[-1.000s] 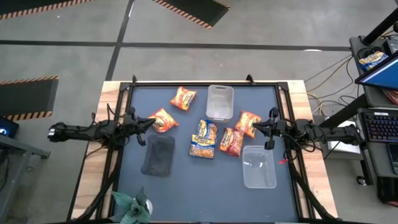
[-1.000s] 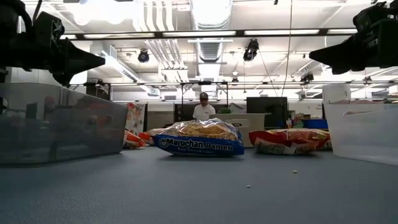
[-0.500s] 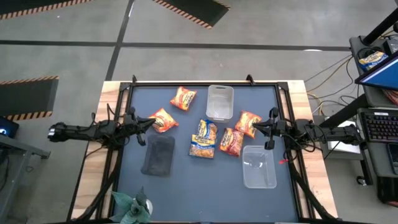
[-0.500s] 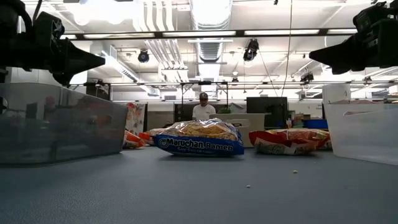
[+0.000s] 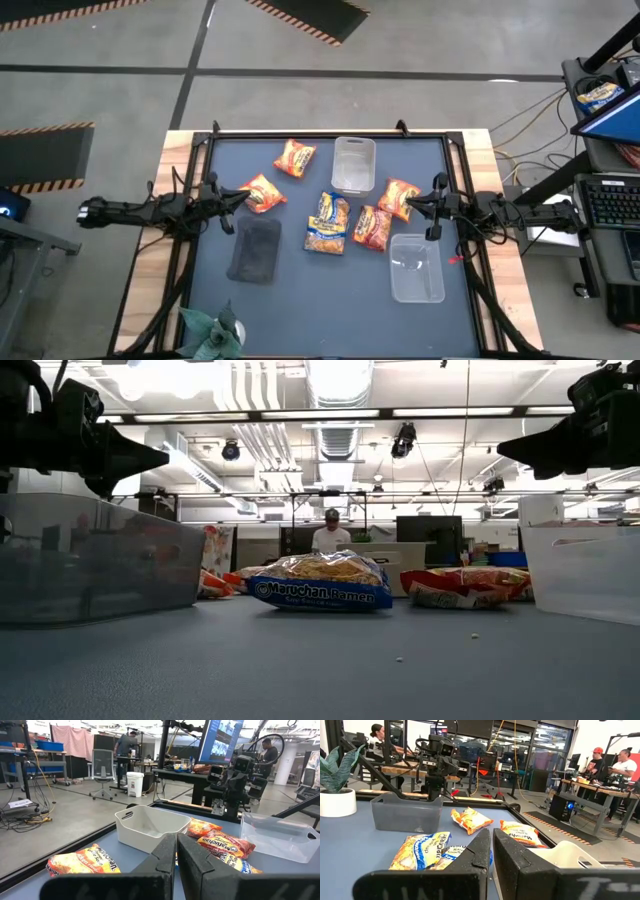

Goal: Sort Maruchan noodles

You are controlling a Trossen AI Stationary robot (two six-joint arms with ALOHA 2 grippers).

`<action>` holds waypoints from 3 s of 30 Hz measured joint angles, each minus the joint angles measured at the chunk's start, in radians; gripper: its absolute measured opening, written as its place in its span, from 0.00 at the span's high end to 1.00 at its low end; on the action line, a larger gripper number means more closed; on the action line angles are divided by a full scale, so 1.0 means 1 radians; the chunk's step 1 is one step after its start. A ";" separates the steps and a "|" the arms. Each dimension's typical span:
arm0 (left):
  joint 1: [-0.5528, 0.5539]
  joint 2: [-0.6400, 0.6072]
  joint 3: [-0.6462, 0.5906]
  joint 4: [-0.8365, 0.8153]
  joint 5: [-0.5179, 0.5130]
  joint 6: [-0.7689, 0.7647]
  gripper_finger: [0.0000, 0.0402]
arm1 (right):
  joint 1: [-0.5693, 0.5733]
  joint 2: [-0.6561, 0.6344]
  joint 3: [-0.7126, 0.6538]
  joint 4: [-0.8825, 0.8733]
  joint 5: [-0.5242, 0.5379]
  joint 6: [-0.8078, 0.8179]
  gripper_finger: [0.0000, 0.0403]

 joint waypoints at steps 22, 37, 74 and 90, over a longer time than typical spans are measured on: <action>0.000 0.000 0.000 0.001 0.000 0.026 1.00 | -0.002 0.001 0.000 0.043 0.028 0.325 0.97; -0.002 0.088 -0.001 0.555 0.007 -0.302 1.00 | -0.039 0.001 0.000 0.233 0.252 0.285 0.97; 0.146 1.041 1.099 -0.922 0.045 -0.420 0.98 | -0.061 0.179 0.389 0.127 0.253 0.149 0.97; 0.440 1.232 1.035 -0.934 0.261 -0.251 0.61 | -0.061 0.530 0.492 0.405 0.253 0.040 0.97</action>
